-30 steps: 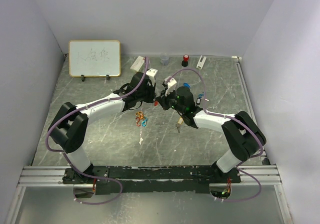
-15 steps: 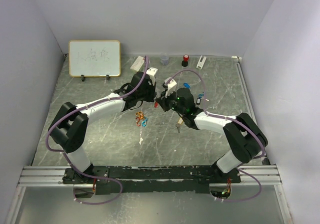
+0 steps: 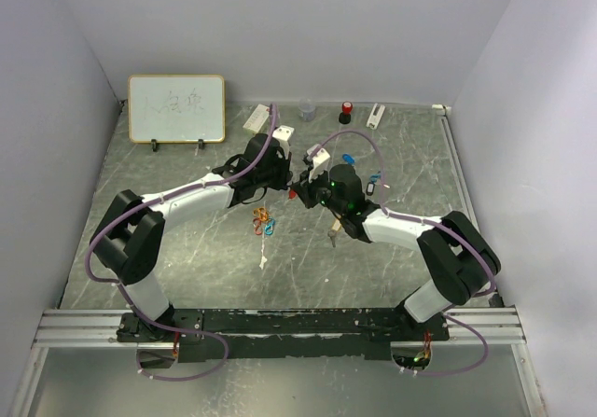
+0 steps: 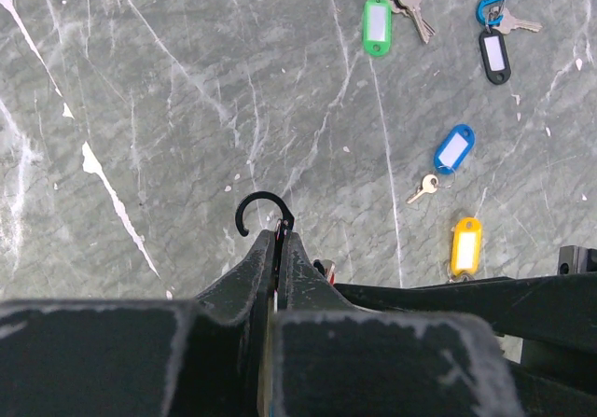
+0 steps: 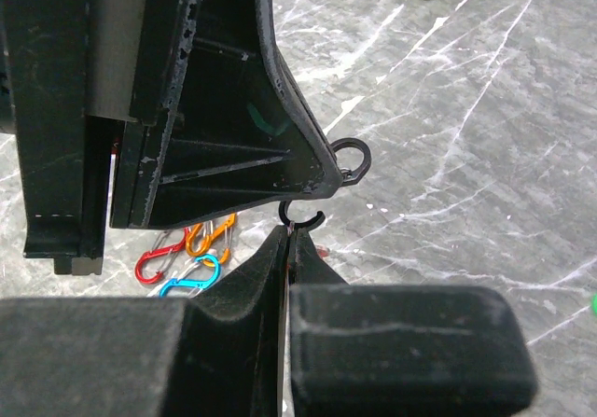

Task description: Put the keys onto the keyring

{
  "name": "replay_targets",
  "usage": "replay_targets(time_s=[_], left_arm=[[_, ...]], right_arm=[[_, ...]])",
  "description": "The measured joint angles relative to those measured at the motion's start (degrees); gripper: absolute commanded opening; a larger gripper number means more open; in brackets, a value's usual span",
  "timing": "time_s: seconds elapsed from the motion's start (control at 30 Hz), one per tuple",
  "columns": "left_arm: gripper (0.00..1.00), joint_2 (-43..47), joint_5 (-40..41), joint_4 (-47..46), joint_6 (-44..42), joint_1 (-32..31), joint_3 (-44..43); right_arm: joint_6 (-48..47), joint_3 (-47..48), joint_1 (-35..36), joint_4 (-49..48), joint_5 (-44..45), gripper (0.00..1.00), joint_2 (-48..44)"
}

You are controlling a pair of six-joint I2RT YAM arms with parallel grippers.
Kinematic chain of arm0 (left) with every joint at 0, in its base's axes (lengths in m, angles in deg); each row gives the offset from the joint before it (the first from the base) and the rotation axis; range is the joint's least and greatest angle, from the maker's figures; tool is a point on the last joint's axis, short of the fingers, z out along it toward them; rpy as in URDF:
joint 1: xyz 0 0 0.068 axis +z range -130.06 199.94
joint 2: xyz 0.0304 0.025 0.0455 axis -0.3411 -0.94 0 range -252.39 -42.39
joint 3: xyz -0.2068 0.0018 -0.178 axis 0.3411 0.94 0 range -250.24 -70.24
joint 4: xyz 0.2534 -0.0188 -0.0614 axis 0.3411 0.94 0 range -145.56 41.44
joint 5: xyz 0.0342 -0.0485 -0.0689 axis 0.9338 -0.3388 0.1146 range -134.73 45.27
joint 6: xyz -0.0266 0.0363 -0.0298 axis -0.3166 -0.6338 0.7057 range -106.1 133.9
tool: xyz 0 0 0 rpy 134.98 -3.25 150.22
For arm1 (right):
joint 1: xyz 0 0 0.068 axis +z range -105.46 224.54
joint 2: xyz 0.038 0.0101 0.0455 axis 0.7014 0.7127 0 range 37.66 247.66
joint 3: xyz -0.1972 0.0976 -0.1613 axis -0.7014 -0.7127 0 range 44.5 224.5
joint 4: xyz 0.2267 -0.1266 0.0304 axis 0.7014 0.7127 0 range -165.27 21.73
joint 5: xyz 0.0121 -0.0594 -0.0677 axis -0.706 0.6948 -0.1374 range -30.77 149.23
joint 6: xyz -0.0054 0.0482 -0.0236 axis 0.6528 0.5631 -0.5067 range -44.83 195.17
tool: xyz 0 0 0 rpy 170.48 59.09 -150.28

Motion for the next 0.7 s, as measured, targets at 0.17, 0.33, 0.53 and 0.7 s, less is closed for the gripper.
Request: replay_targets(time_s=[0.17,0.33,0.53,0.7], left_arm=[[0.07,0.0,0.39,0.0,0.04,0.0,0.0],[0.07,0.0,0.96,0.0,0.39,0.0,0.0],[0.07,0.0,2.51,-0.09,0.52,0.02,-0.09],[0.07,0.0,3.13,-0.13,0.61,0.02,-0.09]], right_arm=[[-0.02,0.0,0.07,0.02,0.02,0.0,0.0],[-0.15,0.0,0.09,0.02,-0.17,0.22,0.0],[0.24,-1.36,0.46,0.04,-0.55,0.4,-1.2],[1.27,-2.6,0.46,0.48,3.39,0.43,-3.17]])
